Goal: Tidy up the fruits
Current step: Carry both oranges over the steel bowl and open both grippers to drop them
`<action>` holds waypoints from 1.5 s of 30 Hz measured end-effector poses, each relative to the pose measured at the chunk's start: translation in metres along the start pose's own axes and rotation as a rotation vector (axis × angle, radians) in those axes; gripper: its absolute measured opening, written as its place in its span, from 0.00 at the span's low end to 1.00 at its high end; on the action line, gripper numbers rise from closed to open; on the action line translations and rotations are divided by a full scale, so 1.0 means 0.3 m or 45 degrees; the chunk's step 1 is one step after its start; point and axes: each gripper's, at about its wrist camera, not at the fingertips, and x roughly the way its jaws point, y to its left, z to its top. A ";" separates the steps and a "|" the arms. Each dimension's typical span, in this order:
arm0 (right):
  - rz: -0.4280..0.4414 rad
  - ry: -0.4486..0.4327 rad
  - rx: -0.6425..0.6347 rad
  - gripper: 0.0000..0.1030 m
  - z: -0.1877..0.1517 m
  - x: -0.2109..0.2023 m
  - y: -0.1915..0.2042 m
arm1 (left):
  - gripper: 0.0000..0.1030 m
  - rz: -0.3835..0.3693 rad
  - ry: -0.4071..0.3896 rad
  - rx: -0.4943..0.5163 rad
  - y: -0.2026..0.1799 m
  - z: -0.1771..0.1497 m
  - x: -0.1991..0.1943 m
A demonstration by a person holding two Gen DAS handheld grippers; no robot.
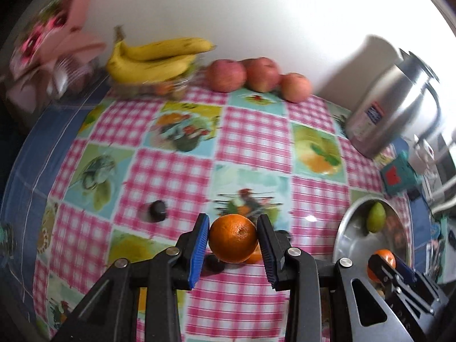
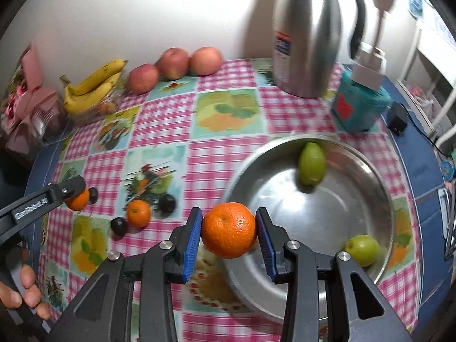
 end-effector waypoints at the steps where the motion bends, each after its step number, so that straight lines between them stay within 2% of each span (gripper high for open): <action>1: -0.009 0.004 0.020 0.39 0.002 0.001 -0.026 | 0.36 -0.007 -0.003 0.029 -0.034 -0.005 -0.001; 11: -0.112 -0.012 0.199 0.39 0.002 -0.030 -0.262 | 0.36 -0.092 0.024 0.320 -0.351 -0.068 0.036; 19: -0.150 -0.042 0.280 0.39 0.009 -0.044 -0.375 | 0.36 -0.111 0.010 0.485 -0.528 -0.086 0.051; 24: -0.153 -0.034 0.301 0.39 0.012 -0.028 -0.406 | 0.36 -0.114 0.006 0.535 -0.586 -0.097 0.082; 36: -0.186 0.033 0.321 0.39 0.002 0.046 -0.448 | 0.36 -0.112 0.045 0.616 -0.623 -0.164 0.177; 45: -0.209 0.057 0.310 0.39 -0.003 0.057 -0.449 | 0.36 -0.111 0.073 0.617 -0.612 -0.171 0.194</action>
